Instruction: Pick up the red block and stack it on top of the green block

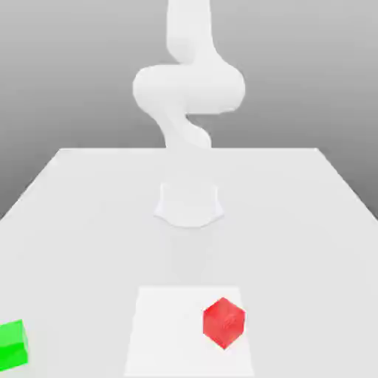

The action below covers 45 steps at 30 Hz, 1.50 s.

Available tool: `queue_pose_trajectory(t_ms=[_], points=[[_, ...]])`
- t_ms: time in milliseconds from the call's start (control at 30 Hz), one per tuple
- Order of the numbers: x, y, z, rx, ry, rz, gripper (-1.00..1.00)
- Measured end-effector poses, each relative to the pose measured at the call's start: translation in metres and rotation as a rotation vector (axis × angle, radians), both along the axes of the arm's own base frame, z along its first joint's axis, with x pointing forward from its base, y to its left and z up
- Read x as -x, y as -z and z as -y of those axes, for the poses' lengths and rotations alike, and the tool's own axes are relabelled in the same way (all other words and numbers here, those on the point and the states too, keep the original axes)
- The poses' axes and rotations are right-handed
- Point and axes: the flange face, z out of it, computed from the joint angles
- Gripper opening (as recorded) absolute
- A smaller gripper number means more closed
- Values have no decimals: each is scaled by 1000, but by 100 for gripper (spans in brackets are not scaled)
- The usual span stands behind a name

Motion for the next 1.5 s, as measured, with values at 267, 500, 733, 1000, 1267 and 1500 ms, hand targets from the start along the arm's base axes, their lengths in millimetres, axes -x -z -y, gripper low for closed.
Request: queue_pose_trajectory(t_ms=[267, 500, 733, 1000, 1267, 1500], points=[[-72, 169, -24, 98, -241, -257, 0], [-76, 320, -46, 188, -455, -470, 0], [-39, 452, -56, 276, -656, -662, 0], [-36, 517, -56, 281, -667, -677, -100], [-37, 489, -56, 281, -669, -677, -100], [-74, 448, 44, 166, -385, -713, -100]])
